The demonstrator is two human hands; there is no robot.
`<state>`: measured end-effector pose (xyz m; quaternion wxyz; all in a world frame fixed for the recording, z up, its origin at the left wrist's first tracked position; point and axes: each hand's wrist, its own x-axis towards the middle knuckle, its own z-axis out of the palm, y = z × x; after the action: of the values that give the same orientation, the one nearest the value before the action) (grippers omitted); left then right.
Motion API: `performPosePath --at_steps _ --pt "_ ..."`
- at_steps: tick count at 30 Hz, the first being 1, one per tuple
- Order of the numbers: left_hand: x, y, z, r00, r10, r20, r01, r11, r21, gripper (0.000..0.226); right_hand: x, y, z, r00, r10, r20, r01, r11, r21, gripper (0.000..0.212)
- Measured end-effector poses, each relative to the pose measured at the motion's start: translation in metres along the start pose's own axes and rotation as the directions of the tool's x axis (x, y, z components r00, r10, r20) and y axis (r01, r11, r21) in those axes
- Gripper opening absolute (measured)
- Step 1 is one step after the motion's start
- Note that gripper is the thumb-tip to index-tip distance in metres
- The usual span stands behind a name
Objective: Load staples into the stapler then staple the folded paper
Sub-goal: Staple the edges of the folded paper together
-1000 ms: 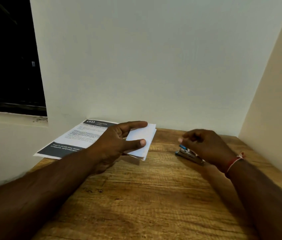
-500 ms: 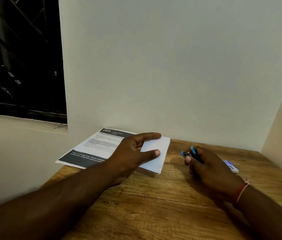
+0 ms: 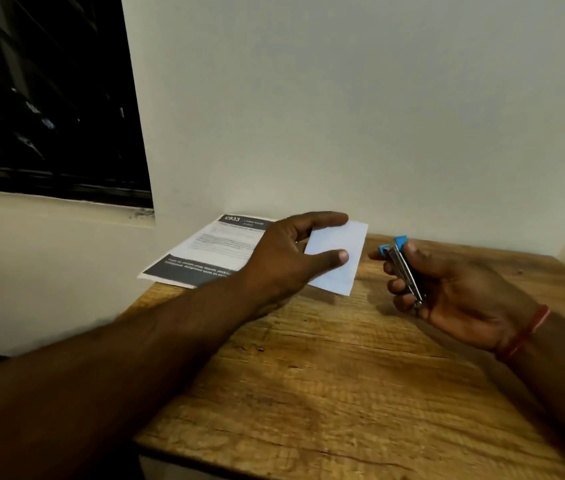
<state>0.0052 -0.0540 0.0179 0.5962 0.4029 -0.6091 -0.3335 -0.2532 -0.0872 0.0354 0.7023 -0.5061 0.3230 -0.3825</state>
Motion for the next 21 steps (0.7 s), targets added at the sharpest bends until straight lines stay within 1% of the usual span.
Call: performPosePath --at_steps 2,4,6,7,9,11,12,14,16,18,21 --pt "0.001 -0.003 0.001 1.0 -0.002 0.004 0.002 1.0 -0.004 0.052 0.0 0.005 0.005 0.999 -0.035 -0.028 0.034 0.998 -0.043 0.049" --pt "0.002 -0.007 0.002 1.0 0.009 0.011 -0.009 1.0 0.023 0.052 0.0 0.01 0.01 0.998 -0.036 -0.049 0.029 0.99 -0.137 0.044" --pt "0.002 -0.008 0.003 0.999 0.037 0.005 -0.038 0.997 0.066 0.051 0.001 0.015 0.015 0.999 -0.037 -0.039 0.027 0.973 -0.228 0.039" --pt "0.003 -0.007 0.003 0.999 0.05 -0.008 -0.049 0.996 0.076 0.051 0.001 0.015 0.016 0.998 -0.058 -0.035 0.048 0.969 -0.241 0.038" --pt "0.004 -0.006 0.002 0.998 0.062 -0.031 -0.059 0.994 0.091 0.05 0.002 0.015 0.013 0.989 -0.138 -0.055 0.118 0.956 -0.27 0.045" --pt "0.004 -0.006 0.0 0.997 0.067 -0.031 -0.064 0.993 0.096 0.05 0.004 0.013 0.008 0.97 -0.234 -0.065 0.192 0.902 -0.386 0.049" --pt "0.005 -0.006 -0.001 0.998 0.066 -0.023 -0.064 0.994 0.092 0.05 0.004 0.012 0.006 0.959 -0.275 -0.068 0.217 0.869 -0.445 0.047" --pt "0.004 -0.005 0.0 0.998 0.066 -0.003 -0.065 0.994 0.093 0.05 0.004 0.012 0.003 0.932 -0.352 -0.086 0.246 0.789 -0.563 0.038" --pt "0.003 -0.004 0.001 0.998 0.062 0.012 -0.063 0.993 0.097 0.049 0.006 0.012 0.003 0.9 -0.421 -0.112 0.24 0.694 -0.679 0.03" --pt "0.003 -0.005 0.002 0.997 0.07 0.015 -0.071 0.989 0.127 0.049 0.006 0.013 0.002 0.889 -0.443 -0.113 0.243 0.668 -0.704 0.024" --pt "0.003 -0.006 0.004 0.998 0.061 -0.008 -0.059 0.985 0.161 0.048 0.005 0.014 0.003 0.918 -0.385 -0.1 0.237 0.731 -0.64 0.026"
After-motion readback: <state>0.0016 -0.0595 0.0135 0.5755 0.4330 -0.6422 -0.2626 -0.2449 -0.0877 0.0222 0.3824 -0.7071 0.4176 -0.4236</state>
